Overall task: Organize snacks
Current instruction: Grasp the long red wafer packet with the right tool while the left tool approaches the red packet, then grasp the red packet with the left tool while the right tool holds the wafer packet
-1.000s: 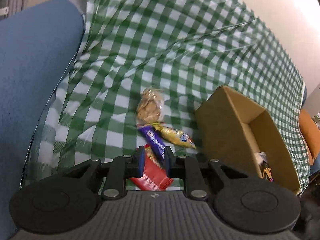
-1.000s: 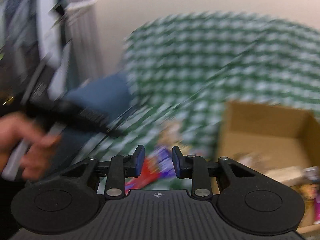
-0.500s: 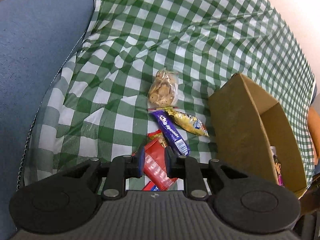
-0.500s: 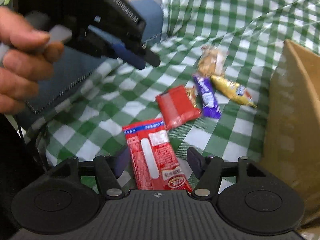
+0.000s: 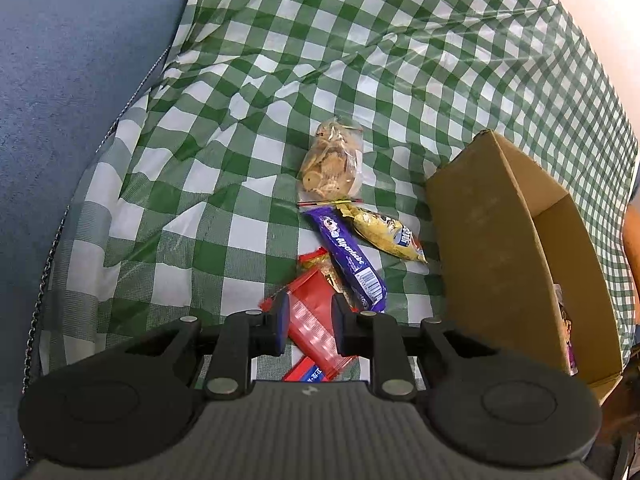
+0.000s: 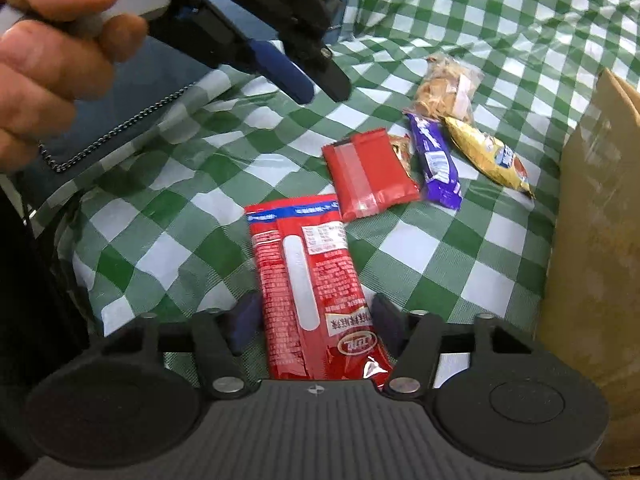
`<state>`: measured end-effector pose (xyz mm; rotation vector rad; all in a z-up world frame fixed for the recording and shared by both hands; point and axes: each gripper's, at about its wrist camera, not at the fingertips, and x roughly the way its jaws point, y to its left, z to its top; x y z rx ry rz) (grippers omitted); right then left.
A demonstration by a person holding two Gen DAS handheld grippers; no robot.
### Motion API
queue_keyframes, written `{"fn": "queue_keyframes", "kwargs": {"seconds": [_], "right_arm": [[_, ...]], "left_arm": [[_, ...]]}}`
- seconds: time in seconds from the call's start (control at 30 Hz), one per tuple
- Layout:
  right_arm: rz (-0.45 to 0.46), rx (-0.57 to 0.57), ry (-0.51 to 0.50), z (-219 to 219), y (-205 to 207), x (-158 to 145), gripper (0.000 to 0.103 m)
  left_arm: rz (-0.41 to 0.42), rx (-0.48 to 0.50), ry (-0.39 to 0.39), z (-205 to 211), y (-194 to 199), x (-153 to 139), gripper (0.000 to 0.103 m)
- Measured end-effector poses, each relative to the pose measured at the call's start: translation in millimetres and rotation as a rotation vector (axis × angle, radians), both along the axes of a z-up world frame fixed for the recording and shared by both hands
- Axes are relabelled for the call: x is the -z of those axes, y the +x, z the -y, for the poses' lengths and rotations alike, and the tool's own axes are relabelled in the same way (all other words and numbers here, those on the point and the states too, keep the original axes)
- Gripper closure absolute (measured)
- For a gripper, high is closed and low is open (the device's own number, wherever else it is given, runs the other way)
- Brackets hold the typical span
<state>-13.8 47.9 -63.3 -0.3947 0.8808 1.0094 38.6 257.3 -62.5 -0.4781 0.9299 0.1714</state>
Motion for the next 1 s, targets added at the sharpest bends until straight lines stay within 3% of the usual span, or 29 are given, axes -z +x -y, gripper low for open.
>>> {"fn": "queue_keyframes", "kwargs": {"seconds": [0.13, 0.37, 0.5, 0.63, 0.8, 0.97, 1.0], "right_arm": [[0.035, -0.020, 0.026, 3, -6, -7, 0.054], [0.078, 0.011, 0.139, 23, -12, -40, 0.056], [0.074, 0.110, 0.061, 31, -3, -38, 0.056], [0.037, 0.208, -0.041, 32, 11, -22, 0.056], [0.022, 0.207, -0.085, 28, 13, -12, 0.054], [-0.046, 0.219, -0.066, 27, 18, -9, 0.051], [-0.050, 0.217, -0.063, 27, 18, -9, 0.051]], "left_arm": [[-0.004, -0.011, -0.011, -1, 0, 1, 0.078], [-0.018, -0.038, -0.026, -2, 3, 5, 0.078], [-0.051, -0.042, -0.044, 2, 9, 12, 0.077], [-0.081, -0.045, -0.079, 9, 17, 20, 0.054], [-0.115, -0.086, -0.156, 12, 26, 32, 0.049], [-0.175, -0.134, -0.162, 17, 35, 43, 0.044], [-0.178, -0.147, -0.150, 17, 37, 44, 0.038]]}}
